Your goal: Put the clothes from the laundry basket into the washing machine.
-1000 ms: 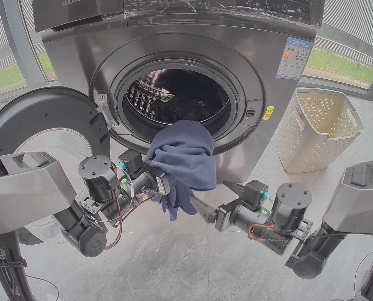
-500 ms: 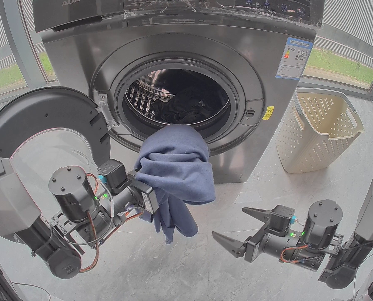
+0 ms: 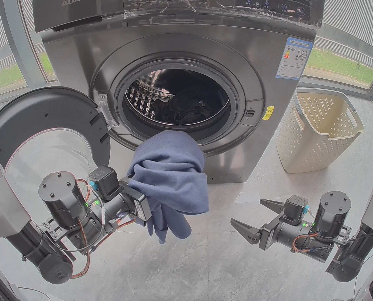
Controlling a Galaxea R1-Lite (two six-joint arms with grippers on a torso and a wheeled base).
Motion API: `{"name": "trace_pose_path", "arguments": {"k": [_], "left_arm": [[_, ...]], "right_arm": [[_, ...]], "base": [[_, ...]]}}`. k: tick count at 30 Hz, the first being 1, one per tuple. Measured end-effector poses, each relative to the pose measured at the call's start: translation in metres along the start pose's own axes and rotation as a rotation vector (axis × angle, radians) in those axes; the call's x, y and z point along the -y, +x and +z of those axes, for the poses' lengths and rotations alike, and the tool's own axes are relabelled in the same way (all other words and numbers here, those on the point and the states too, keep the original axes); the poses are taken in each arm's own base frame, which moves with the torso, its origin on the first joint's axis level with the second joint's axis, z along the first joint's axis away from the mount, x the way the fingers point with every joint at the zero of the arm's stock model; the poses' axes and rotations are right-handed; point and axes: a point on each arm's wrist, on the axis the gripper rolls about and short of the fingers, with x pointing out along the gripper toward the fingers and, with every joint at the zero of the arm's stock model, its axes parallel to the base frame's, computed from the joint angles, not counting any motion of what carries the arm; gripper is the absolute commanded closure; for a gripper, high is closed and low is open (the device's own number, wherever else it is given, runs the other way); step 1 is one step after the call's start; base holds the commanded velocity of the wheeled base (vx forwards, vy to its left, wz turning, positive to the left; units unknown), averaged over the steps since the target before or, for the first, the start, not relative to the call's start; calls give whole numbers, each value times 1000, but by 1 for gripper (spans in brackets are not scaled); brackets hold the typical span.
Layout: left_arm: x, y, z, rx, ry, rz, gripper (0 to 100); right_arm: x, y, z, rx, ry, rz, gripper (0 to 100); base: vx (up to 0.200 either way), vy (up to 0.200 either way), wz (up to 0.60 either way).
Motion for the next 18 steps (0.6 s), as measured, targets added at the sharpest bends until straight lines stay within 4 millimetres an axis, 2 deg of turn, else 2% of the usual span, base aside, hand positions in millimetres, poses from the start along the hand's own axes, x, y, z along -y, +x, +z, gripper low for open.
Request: {"name": "trace_pose_path", "arguments": {"k": [18], "left_arm": [[1, 6, -11, -36, 2, -4, 100]], "right_arm": [[-6, -3, -2, -14, -2, 23, 0]], "base": [[200, 0, 0]]}}
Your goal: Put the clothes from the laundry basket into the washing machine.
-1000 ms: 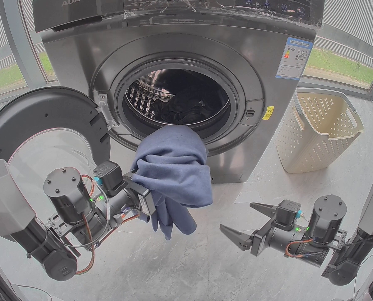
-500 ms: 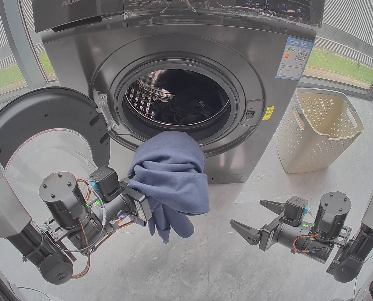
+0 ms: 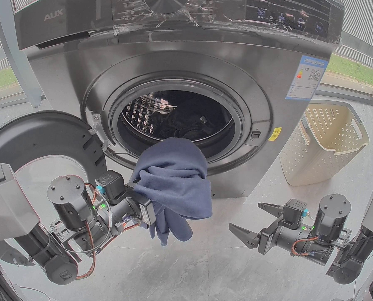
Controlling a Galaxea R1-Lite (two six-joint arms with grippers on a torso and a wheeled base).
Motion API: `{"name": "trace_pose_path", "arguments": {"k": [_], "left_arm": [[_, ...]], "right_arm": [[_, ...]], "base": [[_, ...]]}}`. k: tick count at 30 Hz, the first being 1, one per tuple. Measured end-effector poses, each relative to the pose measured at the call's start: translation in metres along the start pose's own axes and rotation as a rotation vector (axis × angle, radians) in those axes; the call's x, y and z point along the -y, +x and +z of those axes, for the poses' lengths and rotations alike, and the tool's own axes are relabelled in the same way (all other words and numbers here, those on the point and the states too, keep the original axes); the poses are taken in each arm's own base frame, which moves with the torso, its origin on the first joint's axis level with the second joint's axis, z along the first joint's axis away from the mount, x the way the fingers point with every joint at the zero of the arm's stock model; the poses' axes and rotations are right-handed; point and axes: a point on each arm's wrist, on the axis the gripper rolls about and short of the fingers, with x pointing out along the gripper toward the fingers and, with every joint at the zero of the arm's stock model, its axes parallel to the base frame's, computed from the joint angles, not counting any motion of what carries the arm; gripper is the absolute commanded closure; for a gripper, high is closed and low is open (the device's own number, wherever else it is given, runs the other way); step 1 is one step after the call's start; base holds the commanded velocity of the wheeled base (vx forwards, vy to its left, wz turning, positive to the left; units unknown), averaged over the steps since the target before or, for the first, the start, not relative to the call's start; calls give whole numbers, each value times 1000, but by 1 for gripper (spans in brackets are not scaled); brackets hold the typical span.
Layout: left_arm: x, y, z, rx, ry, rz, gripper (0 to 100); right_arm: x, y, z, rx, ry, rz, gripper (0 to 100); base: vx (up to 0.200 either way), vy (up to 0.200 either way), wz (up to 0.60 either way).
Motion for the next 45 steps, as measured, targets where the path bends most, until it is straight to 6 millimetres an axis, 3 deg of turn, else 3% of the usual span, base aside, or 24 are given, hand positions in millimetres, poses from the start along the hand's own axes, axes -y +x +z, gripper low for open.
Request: {"name": "trace_pose_path", "arguments": {"k": [25, 29, 35, 45], "left_arm": [[12, 12, -9, -17, 4, -39, 100], [14, 28, -10, 8, 7, -40, 100], [13, 68, -9, 90, 0, -30, 100], [-7, 132, -16, 174, -11, 14, 100]], "right_arm": [[-9, -8, -9, -51, -2, 34, 0], [-11, -8, -10, -52, -2, 43, 0], [-14, -9, -9, -48, -3, 51, 0], [-15, -11, -6, -36, -5, 58, 0]], "base": [[24, 0, 0], [0, 0, 0], [0, 0, 0], [0, 0, 0]]}}
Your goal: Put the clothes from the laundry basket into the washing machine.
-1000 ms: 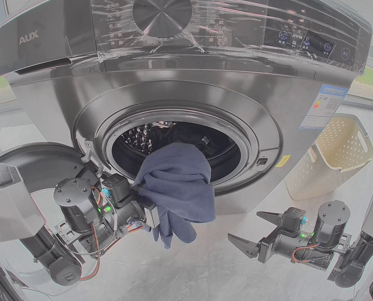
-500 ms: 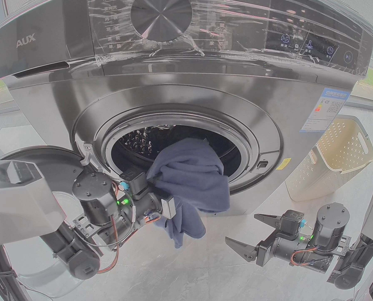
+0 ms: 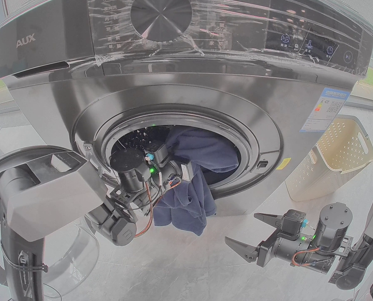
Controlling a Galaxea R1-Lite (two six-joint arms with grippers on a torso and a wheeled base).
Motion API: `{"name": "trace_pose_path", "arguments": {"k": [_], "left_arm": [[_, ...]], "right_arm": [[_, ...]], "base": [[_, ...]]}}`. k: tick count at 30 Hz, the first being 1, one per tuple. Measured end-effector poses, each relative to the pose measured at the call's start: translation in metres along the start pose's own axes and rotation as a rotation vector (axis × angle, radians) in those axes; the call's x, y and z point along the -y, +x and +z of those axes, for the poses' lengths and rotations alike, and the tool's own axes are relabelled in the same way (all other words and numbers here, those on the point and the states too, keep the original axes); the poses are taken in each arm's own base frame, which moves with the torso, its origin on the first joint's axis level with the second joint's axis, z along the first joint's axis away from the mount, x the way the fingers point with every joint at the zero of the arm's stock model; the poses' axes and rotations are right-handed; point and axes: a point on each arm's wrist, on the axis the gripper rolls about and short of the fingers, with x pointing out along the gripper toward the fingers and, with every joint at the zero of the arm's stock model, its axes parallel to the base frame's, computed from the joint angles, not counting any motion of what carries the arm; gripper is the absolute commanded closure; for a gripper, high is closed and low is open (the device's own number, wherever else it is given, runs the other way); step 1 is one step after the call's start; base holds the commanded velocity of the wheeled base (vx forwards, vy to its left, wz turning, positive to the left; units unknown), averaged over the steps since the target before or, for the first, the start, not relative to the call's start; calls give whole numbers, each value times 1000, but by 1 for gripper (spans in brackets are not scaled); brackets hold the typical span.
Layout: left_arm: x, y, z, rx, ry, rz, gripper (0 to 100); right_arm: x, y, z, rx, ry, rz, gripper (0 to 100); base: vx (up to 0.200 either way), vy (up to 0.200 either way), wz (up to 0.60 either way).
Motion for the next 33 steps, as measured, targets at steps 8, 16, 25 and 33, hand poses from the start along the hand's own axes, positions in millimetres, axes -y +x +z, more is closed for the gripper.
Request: {"name": "trace_pose_path", "arguments": {"k": [8, 16, 25, 33], "left_arm": [[-14, 42, -12, -18, 0, 33, 100], [-40, 77, -7, -5, -47, 128, 100], [-47, 77, -14, -27, -113, 165, 0], [-26, 48, -22, -277, -164, 156, 0]], "right_arm": [[0, 0, 1, 4, 0, 2, 0], [0, 0, 0, 0, 1, 0, 0], [2, 1, -3, -13, 4, -5, 0], [1, 1, -4, -20, 3, -1, 0]], "base": [[0, 0, 0], [0, 0, 0], [0, 0, 0], [0, 0, 0]]}}
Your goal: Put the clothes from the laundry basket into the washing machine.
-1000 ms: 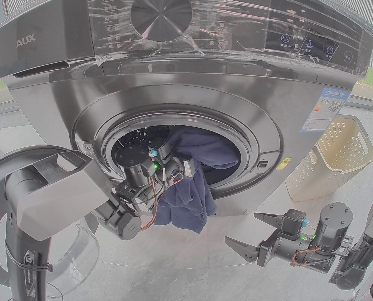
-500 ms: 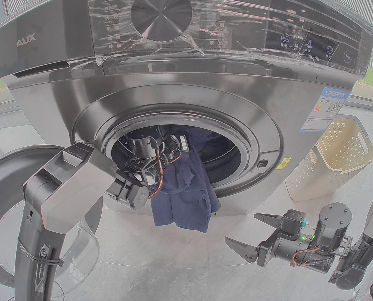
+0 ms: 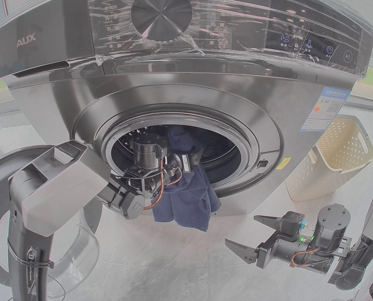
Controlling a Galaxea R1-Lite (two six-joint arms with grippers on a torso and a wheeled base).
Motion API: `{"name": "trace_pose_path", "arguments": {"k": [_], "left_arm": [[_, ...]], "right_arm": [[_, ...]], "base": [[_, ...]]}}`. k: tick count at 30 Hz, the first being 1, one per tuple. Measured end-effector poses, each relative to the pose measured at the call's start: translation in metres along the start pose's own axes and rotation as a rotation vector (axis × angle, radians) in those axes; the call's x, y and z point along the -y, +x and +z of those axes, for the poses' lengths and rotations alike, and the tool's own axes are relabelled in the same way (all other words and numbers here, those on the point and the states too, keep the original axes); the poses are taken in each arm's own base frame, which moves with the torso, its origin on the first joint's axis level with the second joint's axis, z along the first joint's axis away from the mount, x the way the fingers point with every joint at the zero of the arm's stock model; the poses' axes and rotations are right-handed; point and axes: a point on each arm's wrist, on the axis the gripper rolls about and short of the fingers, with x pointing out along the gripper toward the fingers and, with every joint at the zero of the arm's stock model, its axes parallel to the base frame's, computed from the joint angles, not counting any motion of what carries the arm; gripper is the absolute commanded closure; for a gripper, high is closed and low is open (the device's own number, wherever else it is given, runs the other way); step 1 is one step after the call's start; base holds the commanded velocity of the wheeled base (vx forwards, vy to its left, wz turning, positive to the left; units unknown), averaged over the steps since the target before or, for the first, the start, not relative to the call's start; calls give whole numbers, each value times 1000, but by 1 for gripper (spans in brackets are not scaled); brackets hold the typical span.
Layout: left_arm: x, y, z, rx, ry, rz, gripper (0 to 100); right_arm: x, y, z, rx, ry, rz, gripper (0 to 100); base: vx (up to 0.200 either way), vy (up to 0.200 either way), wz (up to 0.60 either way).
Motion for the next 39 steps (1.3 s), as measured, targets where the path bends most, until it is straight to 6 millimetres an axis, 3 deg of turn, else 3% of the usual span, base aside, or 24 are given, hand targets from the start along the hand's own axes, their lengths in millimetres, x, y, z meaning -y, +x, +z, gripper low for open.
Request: {"name": "trace_pose_path", "arguments": {"k": [8, 16, 17, 26, 39], "left_arm": [[6, -35, -15, -218, 96, 9, 0], [4, -41, -29, -272, 156, 9, 0], [3, -40, -30, -273, 161, 8, 100], [5, -20, -29, -203, 142, -1, 100], [15, 21, 32, 164, -27, -2, 100]], "right_arm": [[-1, 0, -1, -5, -3, 5, 0], [-2, 0, -2, -9, -3, 9, 0], [-2, 1, -2, -9, -3, 10, 0], [-2, 2, -3, -13, -3, 10, 0], [-5, 2, -3, -10, -3, 19, 0]], "base": [[0, 0, 0], [0, 0, 0], [0, 0, 0], [0, 0, 0], [0, 0, 0]]}}
